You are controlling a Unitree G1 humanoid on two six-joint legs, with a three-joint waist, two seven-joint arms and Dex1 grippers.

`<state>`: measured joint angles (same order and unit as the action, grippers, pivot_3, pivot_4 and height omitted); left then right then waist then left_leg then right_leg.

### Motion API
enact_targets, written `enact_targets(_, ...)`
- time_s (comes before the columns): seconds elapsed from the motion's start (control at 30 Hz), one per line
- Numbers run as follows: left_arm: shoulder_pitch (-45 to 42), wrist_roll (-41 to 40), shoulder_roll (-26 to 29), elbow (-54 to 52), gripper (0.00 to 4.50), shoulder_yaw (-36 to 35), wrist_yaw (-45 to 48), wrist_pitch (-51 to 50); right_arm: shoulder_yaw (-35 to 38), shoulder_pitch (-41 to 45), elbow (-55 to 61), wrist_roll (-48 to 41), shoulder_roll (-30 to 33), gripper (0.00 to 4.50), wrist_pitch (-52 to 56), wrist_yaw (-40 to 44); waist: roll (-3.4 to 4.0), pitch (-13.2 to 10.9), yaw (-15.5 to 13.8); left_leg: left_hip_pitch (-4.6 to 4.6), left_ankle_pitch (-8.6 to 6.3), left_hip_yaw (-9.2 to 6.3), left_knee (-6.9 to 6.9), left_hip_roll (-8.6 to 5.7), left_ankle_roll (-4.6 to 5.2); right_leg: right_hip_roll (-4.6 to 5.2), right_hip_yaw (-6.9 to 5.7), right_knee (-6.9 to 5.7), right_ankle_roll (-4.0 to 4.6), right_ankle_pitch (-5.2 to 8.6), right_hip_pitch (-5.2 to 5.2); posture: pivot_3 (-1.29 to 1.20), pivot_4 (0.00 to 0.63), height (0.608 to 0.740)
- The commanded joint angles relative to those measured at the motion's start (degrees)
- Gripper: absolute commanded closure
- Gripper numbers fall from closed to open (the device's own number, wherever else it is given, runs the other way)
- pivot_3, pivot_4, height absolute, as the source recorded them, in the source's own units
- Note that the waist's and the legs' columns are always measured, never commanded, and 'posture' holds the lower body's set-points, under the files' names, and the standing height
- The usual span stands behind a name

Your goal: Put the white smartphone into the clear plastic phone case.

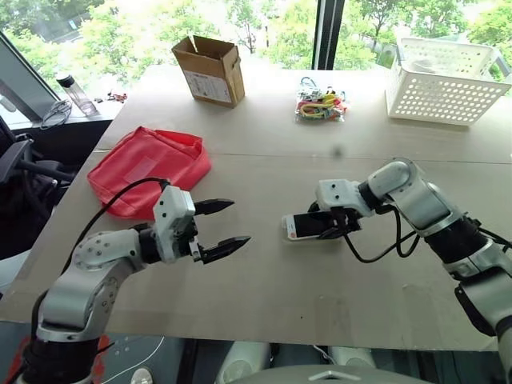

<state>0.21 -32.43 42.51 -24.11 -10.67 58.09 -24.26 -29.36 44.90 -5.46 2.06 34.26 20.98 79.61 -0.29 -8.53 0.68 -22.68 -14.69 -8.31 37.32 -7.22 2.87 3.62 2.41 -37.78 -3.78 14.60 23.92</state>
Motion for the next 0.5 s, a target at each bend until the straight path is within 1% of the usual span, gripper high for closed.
enact_targets(0.03, 0.0, 0.0, 0.9, -1.5, 0.0, -0.4, 0.4, 1.2, -0.3, 0.5, 2.1, 0.4, -0.1, 1.7, 0.7, 0.4, 0.0, 0.0, 0.0, 0.0, 0.0, 0.0, 0.0, 0.0, 0.0, 0.0, 0.0, 0.0, 0.0, 0.0, 0.0, 0.0, 0.15, 0.74)
enact_targets(0.3, 0.0, 0.1, 1.3, -1.6, 0.0, -0.7, 0.9, 1.1, -0.5, 0.3, 2.3, 1.6, -0.4, 1.7, 2.4, -0.1, 0.0, 0.0, 0.0, 0.0, 0.0, 0.0, 0.0, 0.0, 0.0, 0.0, 0.0, -0.01, 0.0, 0.0, 0.0, 0.0, 0.15, 0.74)
enact_targets(0.5, 0.0, 0.3, 1.5, -1.3, 0.0, -0.8, 1.1, 1.3, -0.6, -0.3, 4.3, 2.0, 0.0, 1.7, 5.7, -0.3, 0.0, 0.0, 0.0, 0.0, 0.0, 0.0, 0.0, 0.0, 0.0, 0.0, -0.01, -0.02, 0.01, 0.0, 0.01, 0.0, 0.15, 0.74)
